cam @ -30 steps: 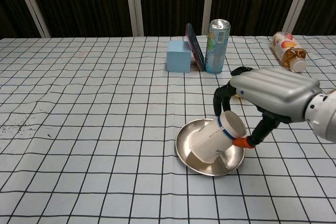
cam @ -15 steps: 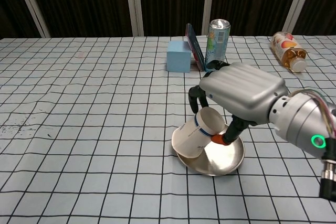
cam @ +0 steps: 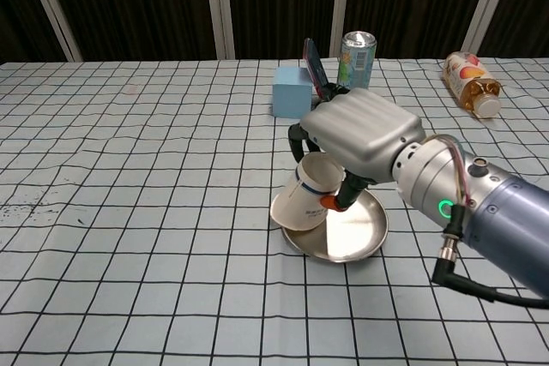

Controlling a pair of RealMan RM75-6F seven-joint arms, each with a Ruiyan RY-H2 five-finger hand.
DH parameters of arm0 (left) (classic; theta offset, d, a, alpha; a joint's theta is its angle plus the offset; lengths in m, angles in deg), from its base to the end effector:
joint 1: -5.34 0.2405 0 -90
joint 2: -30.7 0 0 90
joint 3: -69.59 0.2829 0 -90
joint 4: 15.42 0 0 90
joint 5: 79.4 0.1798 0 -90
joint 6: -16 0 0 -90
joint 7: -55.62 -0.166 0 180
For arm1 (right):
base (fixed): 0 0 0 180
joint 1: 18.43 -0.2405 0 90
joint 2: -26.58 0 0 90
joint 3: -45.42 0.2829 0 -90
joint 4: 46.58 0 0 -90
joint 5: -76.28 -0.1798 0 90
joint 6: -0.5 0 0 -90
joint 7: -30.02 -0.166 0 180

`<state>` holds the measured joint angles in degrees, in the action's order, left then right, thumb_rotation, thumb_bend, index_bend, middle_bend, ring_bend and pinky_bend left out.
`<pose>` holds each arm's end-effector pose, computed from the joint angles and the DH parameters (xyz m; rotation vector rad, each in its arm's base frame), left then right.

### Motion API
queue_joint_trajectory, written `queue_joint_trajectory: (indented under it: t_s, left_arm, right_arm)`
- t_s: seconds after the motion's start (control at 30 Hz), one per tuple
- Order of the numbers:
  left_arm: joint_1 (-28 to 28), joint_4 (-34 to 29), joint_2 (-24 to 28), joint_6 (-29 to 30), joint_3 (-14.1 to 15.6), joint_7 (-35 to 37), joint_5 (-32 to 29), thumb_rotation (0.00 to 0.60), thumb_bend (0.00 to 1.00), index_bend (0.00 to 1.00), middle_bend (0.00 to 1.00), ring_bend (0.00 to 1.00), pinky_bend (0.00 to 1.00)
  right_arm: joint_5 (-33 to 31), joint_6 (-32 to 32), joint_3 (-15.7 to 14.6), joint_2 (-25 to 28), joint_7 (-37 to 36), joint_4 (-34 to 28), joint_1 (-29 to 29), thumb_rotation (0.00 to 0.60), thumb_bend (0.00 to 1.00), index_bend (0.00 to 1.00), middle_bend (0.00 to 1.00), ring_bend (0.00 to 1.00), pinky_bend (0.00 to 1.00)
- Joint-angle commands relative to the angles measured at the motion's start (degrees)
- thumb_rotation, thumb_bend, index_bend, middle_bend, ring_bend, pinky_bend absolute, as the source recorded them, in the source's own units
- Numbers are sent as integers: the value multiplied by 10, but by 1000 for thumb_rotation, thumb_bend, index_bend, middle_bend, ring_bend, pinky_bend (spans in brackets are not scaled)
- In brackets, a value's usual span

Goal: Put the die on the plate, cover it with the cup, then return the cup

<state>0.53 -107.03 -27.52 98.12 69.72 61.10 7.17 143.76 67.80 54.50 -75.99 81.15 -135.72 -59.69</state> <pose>-0.3360 0.1925 0.2190 -1.4391 -0.9599 -0.8257 -0.1003 -0.3248 -0.0470 1.9236 -0.5326 0.8971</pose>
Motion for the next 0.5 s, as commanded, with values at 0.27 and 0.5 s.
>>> queue_joint_trajectory:
  t_s: [0.27, 0.5]
  left_arm:
    - [-1, -1, -2, -3, 0, -7, -2, 600, 296, 251, 0, 0, 23]
    - [-1, -4, -3, -3, 0, -13, -2, 600, 296, 252, 0, 0, 23]
  right_arm:
    - [-5, 14, 30, -7, -54, 64, 3, 600, 324, 717, 506, 245, 0]
    - [-41, -16, 14, 65, -3, 5, 10, 600, 330, 717, 508, 247, 0]
